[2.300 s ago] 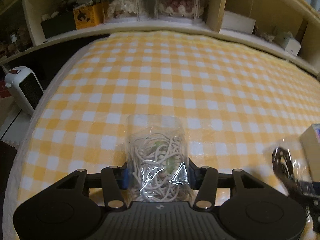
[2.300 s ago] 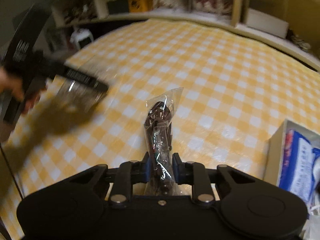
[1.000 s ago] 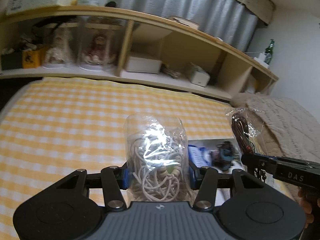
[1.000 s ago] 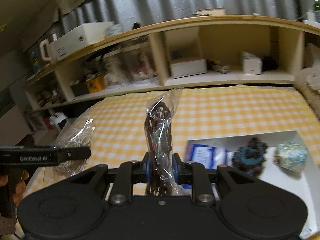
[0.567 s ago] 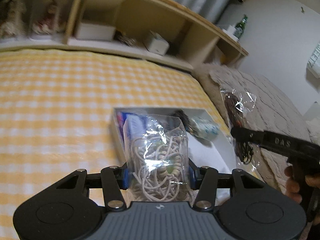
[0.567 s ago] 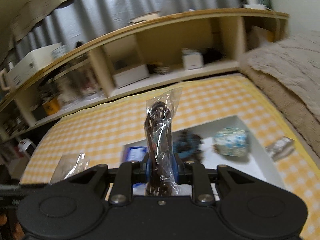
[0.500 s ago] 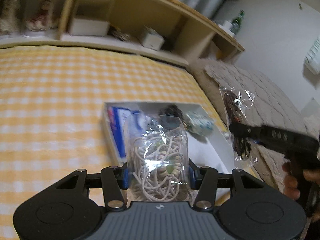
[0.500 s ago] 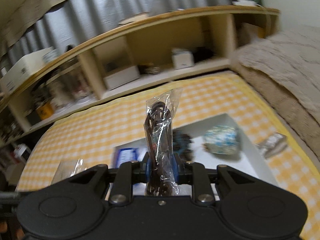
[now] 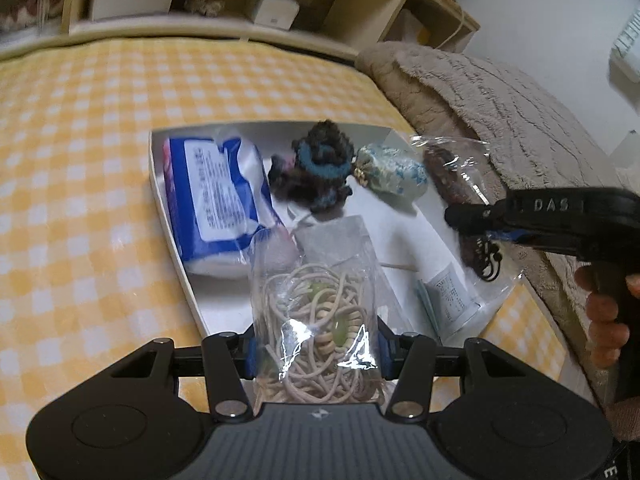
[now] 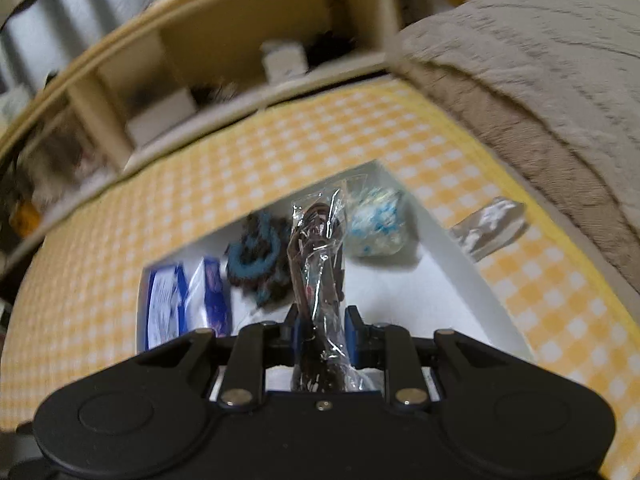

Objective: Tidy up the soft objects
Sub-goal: 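Carry the string bag with the left gripper while the right gripper carries the cable bag to the box, then open both grippers to drop the string bag and cable bag in the box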

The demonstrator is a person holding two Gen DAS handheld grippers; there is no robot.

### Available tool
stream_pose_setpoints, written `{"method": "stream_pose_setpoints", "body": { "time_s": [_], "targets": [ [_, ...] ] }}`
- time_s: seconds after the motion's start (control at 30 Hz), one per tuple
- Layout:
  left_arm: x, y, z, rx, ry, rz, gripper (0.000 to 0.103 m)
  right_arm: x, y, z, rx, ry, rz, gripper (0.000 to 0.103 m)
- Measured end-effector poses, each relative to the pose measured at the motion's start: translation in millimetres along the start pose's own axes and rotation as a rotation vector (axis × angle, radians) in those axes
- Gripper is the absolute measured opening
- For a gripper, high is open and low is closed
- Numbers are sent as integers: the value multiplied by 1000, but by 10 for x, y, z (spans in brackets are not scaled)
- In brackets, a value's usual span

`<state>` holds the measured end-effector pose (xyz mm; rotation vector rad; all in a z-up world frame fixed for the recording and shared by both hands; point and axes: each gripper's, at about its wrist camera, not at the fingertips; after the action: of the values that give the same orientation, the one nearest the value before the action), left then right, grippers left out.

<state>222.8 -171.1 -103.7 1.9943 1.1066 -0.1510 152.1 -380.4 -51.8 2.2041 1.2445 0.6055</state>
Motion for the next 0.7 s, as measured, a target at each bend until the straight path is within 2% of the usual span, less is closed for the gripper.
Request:
{"method": "stream_pose_setpoints", "body": {
  "time_s": [0.13, 0.2, 0.23, 0.3, 0.37, 0.43, 0.6, 0.67, 0.7],
  "targets": [
    [62, 6, 103, 16, -13, -21, 56, 115, -7, 134, 36, -22, -92, 22],
    [63, 2, 147, 16, -7, -12, 67, 124, -6, 226, 64, -40, -108, 25],
    [64, -1, 164, 14, -4, -13, 74, 117, -14, 285, 87, -41, -112, 28],
    [72, 1, 190, 16, -3, -16, 75, 102, -33, 374, 124, -59, -103, 45],
    [71, 11, 171, 12, -12, -10, 75, 82, -42, 395, 124, -92, -99, 52],
    [63, 38, 129, 3, -19, -2, 73, 57, -35, 381, 116, -107, -89, 53],
    [19, 100, 8, -8, -29, 10, 51, 44, -34, 378, 115, -102, -87, 52],
    [1, 124, -13, -3, -30, 11, 27, 41, -35, 372, 114, -100, -85, 52],
    [-9, 131, -27, -2, -32, 13, 21, 39, -35, 367, 114, -99, -83, 52]
  ]
}}
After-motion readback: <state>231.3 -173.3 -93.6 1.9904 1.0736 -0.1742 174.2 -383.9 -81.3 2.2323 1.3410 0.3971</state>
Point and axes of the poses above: each gripper's, at about its wrist camera, not at the fingertips, and z roughly the way its jaws point, x to its left, y to its top, and after that the axes turned 9 degrees about -y, right-handed
